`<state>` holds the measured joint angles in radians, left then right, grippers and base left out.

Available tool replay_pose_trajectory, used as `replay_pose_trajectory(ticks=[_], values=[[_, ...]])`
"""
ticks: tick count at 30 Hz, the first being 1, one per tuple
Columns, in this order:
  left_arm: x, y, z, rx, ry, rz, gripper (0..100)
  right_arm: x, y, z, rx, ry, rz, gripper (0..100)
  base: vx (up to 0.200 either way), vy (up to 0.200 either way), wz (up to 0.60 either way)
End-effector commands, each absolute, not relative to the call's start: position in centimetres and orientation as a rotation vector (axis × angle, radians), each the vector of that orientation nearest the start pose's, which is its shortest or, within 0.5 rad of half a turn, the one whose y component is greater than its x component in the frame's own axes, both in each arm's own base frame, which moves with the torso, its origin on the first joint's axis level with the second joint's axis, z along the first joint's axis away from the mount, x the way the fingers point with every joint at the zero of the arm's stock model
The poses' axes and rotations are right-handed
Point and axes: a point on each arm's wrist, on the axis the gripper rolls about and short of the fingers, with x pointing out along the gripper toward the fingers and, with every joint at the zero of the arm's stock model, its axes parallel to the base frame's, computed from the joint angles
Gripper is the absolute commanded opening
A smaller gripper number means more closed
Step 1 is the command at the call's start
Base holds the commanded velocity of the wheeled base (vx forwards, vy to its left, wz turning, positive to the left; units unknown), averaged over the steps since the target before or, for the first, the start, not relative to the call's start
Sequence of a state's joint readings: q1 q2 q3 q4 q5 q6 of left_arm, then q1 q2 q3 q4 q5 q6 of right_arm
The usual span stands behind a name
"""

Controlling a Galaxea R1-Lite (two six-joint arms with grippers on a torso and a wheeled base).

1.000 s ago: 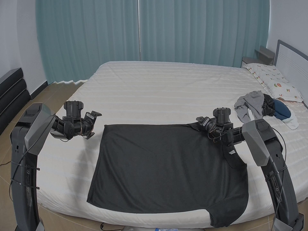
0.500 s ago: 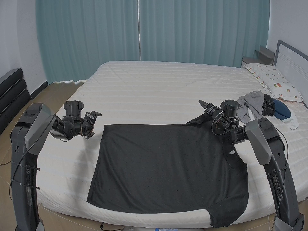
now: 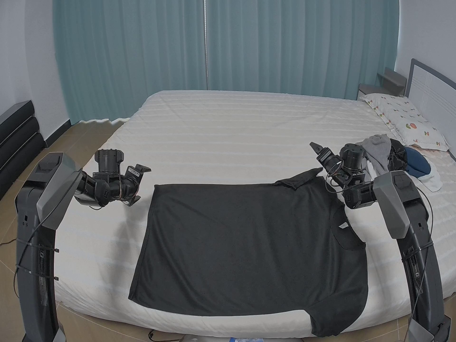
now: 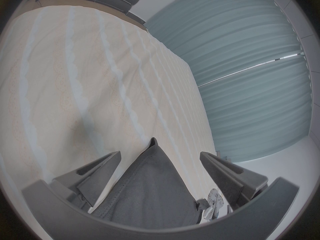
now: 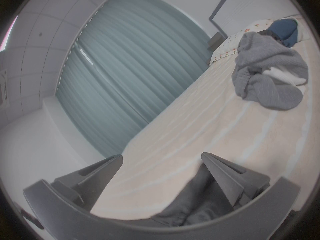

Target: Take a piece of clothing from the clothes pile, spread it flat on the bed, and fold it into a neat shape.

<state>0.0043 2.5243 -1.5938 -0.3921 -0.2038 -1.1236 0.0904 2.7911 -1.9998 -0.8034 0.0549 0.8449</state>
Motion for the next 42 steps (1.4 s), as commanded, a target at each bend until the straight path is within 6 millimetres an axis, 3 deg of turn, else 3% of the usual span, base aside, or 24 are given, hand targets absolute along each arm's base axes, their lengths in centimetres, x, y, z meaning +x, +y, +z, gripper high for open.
replay_pose_trajectory(ticks=[1,3,4,5,8,11,13,16,22,27,28,30,31,35,42], values=[[49.7,-0.2,2.6,-1.144,0.591,0.127,100,55.4,5.0,7.7,0.929,-0.013,0.186,100,0.0,0.0,0.0],[49.7,-0.2,2.6,-1.144,0.591,0.127,100,55.6,5.1,5.4,0.928,0.058,0.161,100,0.0,0.0,0.0],[49.7,-0.2,2.6,-1.144,0.591,0.127,100,55.6,5.1,5.4,0.928,0.058,0.161,100,0.0,0.0,0.0],[49.7,-0.2,2.6,-1.142,0.591,0.127,100,55.8,5.1,3.5,0.926,0.101,0.136,100,0.0,0.0,0.0],[49.7,-0.2,2.7,-1.144,0.591,0.127,100,55.9,4.7,2.2,0.913,0.132,0.091,100,0.0,0.0,0.0],[49.6,-0.4,2.8,-1.141,0.594,0.125,100,55.8,4.0,2.3,0.909,0.159,0.005,100,0.0,0.0,0.0],[49.2,-0.5,2.6,-1.129,0.608,0.126,100,55.7,3.9,3.5,0.909,0.139,-0.01,100,0.0,0.0,0.0],[48.0,-0.5,3.7,-1.07,0.618,0.102,100,54.4,3.5,4.3,0.904,0.169,-0.03,100,0.0,0.0,0.0],[46.1,-0.9,5.6,-1.041,0.586,0.061,100,49.4,3.1,4.7,0.846,0.248,0.049,100,0.0,0.0,0.0],[42.3,-1.4,6.1,-1.036,0.615,0.048,100,44.1,2.9,5.7,0.804,0.289,0.124,100,0.0,0.0,0.0],[42.2,-1.4,6.2,-1.036,0.613,0.045,100,43.9,2.9,5.7,0.804,0.291,0.122,100,0.0,0.0,0.0],[39.6,-1.4,6.9,-1.046,0.63,0.006,100,41.3,3.2,6.3,0.811,0.331,0.137,100,0.0,0.0,0.0],[39.3,-1.4,6.9,-1.047,0.635,0.003,100,41.0,3.2,6.4,0.813,0.336,0.14,100,0.0,0.0,0.0],[35.1,-1.8,6.6,-1.04,0.723,-0.002,100,36.6,3.2,5.9,0.815,0.402,0.189,100,0.0,0.0,0.0],[30.4,-2.0,5.0,-1.007,0.781,0.008,100,31.4,3.1,4.4,0.818,0.469,0.175,100,-0.086,0.0,0.0]])
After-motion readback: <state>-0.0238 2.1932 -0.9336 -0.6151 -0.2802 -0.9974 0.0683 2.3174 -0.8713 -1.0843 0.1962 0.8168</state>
